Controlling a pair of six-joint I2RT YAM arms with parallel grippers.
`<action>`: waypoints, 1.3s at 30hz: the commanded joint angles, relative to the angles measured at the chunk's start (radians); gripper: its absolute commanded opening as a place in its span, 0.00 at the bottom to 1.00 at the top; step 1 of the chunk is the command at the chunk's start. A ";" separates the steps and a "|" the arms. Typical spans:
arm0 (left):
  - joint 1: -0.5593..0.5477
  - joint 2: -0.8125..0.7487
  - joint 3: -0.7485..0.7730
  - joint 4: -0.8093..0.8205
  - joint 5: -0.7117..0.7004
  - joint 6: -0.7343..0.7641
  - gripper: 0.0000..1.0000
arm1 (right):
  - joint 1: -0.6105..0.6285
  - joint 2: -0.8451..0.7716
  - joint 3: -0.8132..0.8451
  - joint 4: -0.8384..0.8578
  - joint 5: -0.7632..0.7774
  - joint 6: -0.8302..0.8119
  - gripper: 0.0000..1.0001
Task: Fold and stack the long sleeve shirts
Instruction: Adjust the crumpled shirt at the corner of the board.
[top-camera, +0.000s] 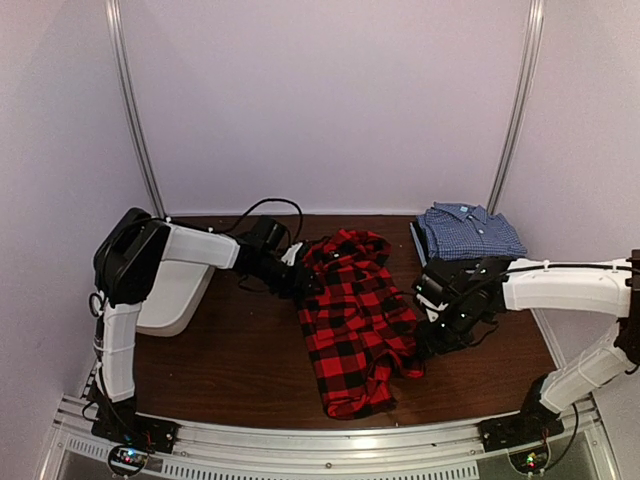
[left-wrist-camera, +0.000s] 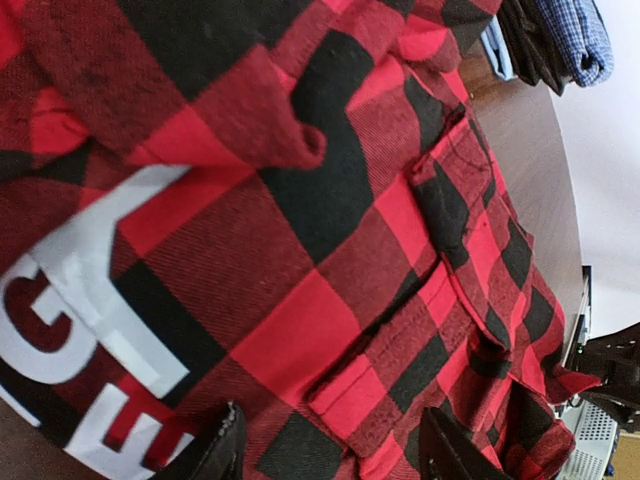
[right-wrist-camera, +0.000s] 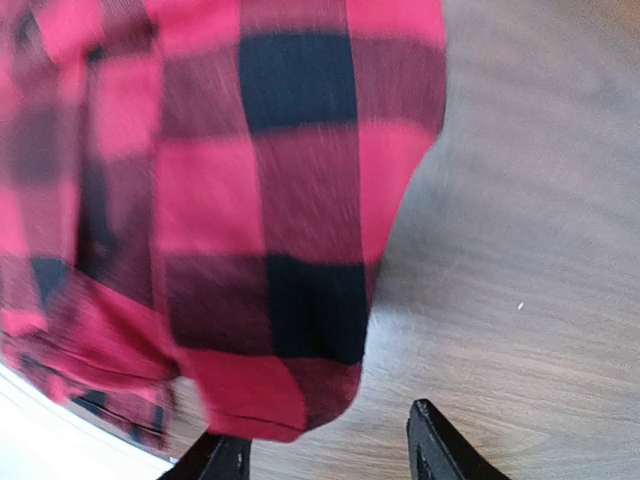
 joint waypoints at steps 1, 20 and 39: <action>-0.045 -0.051 0.017 -0.019 0.008 0.018 0.60 | 0.005 -0.016 0.135 -0.015 0.102 -0.005 0.56; -0.147 -0.055 -0.152 0.022 0.071 -0.011 0.59 | 0.051 0.274 0.107 0.331 -0.125 -0.115 0.41; 0.014 -0.049 -0.217 -0.145 -0.081 0.098 0.58 | 0.176 0.155 -0.093 0.183 -0.159 -0.130 0.57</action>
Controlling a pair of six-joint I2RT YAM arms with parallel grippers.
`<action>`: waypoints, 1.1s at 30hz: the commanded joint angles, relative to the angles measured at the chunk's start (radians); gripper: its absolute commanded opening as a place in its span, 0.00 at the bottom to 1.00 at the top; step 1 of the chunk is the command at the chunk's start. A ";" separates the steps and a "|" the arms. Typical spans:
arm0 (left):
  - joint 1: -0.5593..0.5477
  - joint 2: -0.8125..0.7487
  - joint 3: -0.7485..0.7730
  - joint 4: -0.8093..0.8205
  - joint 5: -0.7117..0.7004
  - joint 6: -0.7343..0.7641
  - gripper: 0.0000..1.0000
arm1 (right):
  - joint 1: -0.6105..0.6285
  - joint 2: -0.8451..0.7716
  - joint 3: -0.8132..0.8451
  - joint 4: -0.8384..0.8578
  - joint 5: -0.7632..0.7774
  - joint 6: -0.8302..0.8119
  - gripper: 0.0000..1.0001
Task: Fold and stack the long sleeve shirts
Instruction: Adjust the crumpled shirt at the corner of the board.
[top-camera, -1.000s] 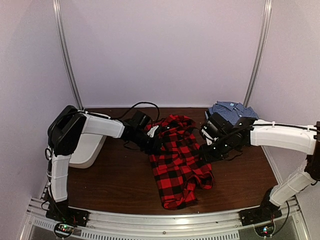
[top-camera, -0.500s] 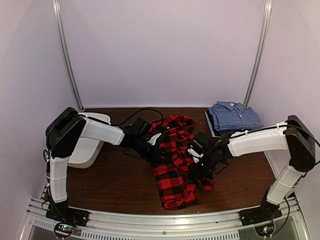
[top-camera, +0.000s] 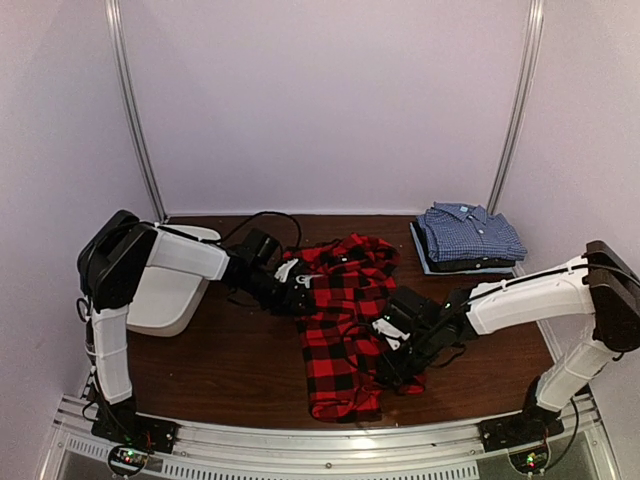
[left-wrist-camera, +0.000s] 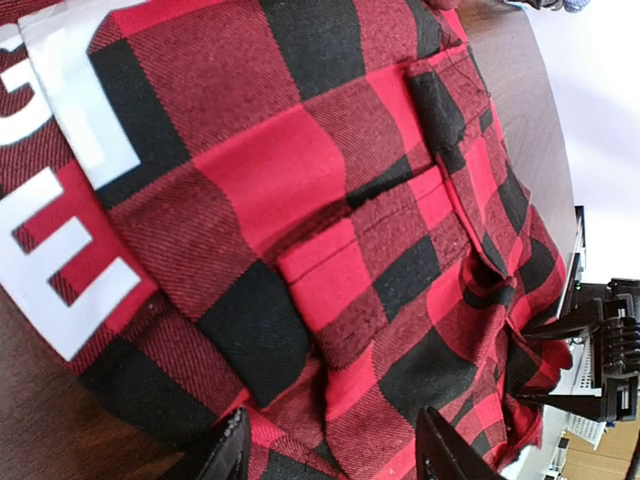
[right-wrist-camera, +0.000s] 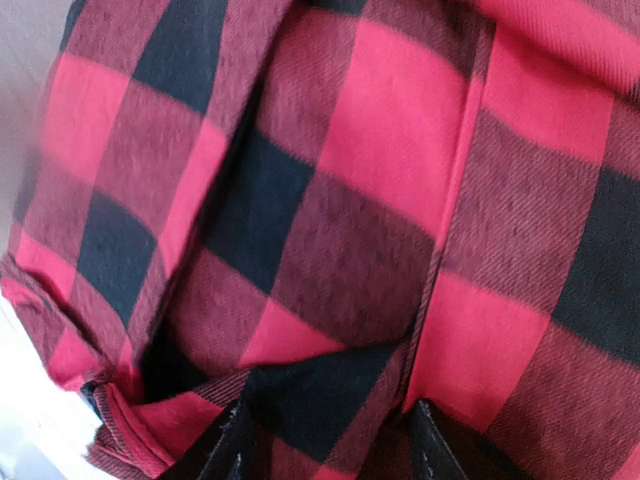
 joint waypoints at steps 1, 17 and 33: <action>0.035 0.064 -0.021 -0.146 -0.136 0.038 0.58 | 0.019 -0.046 -0.048 -0.157 0.003 0.030 0.60; 0.041 0.079 0.029 -0.179 -0.157 0.051 0.58 | -0.086 -0.173 -0.005 -0.281 0.185 0.151 0.71; 0.024 -0.028 0.057 -0.177 -0.132 0.065 0.57 | -0.137 -0.100 0.216 -0.109 0.229 0.111 0.77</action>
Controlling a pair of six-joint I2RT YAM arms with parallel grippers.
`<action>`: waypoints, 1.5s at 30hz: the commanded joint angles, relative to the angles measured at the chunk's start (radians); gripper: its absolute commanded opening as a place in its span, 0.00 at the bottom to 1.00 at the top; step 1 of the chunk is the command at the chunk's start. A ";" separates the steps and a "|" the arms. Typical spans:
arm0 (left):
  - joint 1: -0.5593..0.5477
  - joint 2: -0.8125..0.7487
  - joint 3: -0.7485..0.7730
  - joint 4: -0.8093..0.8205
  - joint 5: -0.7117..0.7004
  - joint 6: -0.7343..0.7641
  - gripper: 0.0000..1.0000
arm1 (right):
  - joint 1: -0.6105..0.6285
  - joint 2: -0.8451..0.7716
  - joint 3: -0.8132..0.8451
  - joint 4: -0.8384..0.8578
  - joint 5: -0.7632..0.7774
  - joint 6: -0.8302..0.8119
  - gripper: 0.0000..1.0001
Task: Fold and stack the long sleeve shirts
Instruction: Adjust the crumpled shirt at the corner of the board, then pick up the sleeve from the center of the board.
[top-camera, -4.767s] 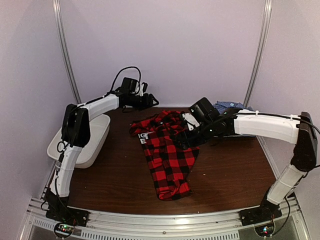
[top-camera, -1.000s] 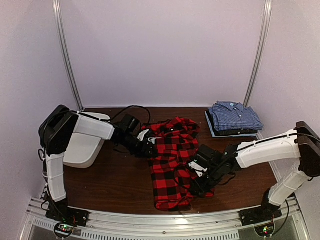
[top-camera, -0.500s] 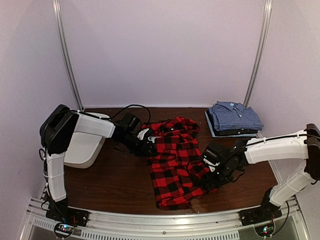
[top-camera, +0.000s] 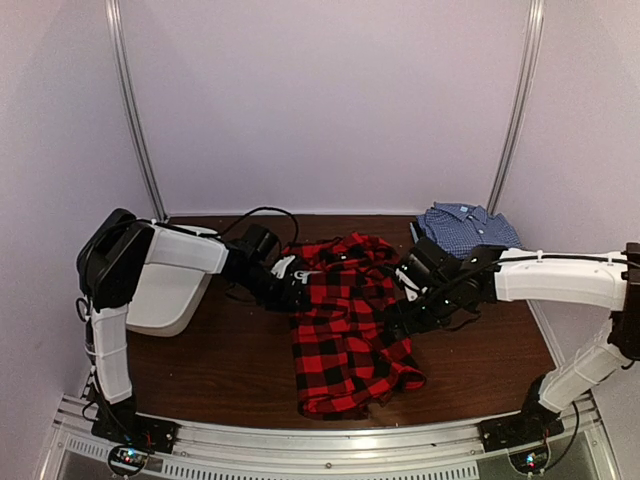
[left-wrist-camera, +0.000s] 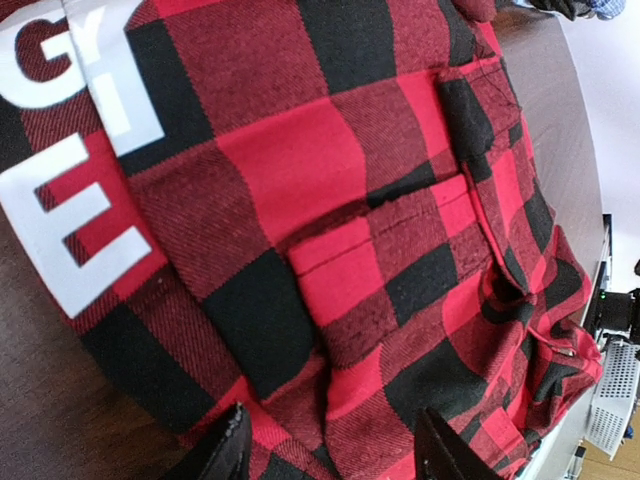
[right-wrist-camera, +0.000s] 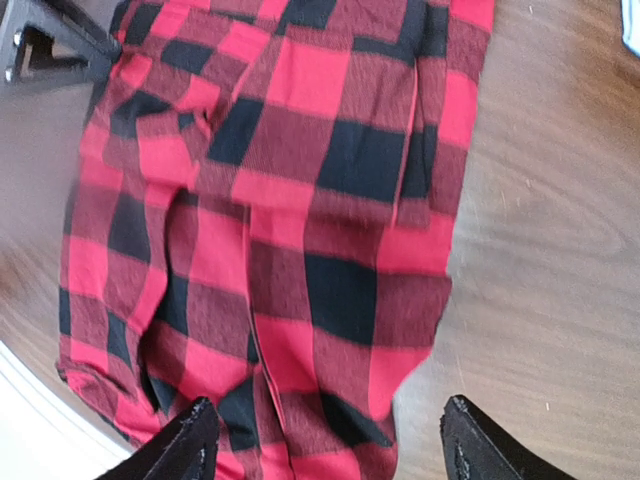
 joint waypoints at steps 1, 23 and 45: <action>0.005 -0.030 0.011 -0.078 -0.076 0.024 0.57 | -0.024 0.066 0.058 0.125 0.027 -0.019 0.77; -0.087 0.047 0.207 -0.067 -0.217 -0.025 0.53 | -0.145 0.185 0.082 0.355 -0.022 -0.044 0.73; -0.164 0.129 0.291 -0.112 -0.244 -0.020 0.47 | -0.158 0.227 0.062 0.400 -0.077 -0.042 0.71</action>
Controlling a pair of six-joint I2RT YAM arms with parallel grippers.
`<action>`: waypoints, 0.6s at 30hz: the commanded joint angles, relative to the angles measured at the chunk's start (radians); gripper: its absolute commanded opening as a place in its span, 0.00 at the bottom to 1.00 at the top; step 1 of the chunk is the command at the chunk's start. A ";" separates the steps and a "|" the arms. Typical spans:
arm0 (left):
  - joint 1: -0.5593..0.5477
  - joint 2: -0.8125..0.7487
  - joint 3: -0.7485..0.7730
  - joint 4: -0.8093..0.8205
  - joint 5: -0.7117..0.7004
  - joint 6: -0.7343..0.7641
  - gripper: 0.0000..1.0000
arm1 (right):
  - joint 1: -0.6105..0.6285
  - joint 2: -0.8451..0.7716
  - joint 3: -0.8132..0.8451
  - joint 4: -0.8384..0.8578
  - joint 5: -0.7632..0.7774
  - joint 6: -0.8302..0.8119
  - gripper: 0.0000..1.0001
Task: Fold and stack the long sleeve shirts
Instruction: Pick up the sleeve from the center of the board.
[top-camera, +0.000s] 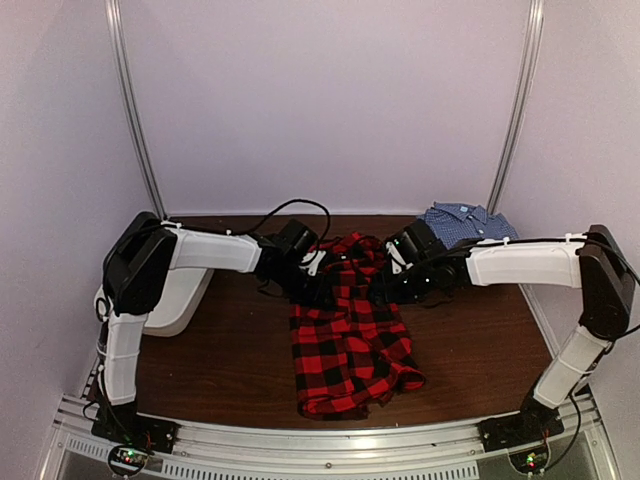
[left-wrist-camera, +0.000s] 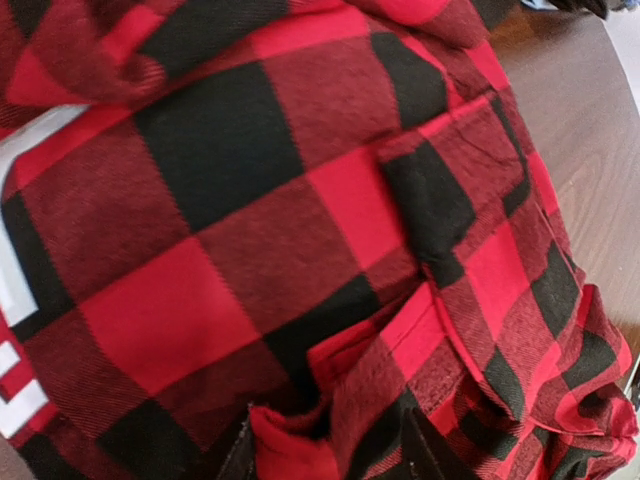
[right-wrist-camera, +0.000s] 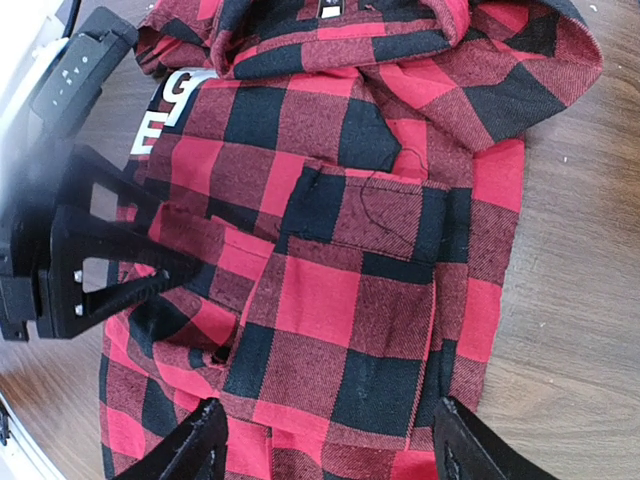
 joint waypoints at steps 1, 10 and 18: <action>-0.017 0.012 0.035 -0.002 0.015 -0.001 0.45 | -0.004 0.010 -0.012 0.027 -0.010 -0.005 0.71; -0.017 -0.051 0.016 0.002 -0.032 -0.013 0.06 | -0.005 0.082 0.018 0.067 -0.009 -0.004 0.71; -0.016 -0.066 -0.010 0.012 -0.013 -0.017 0.02 | 0.005 0.261 0.193 0.052 0.008 -0.025 0.71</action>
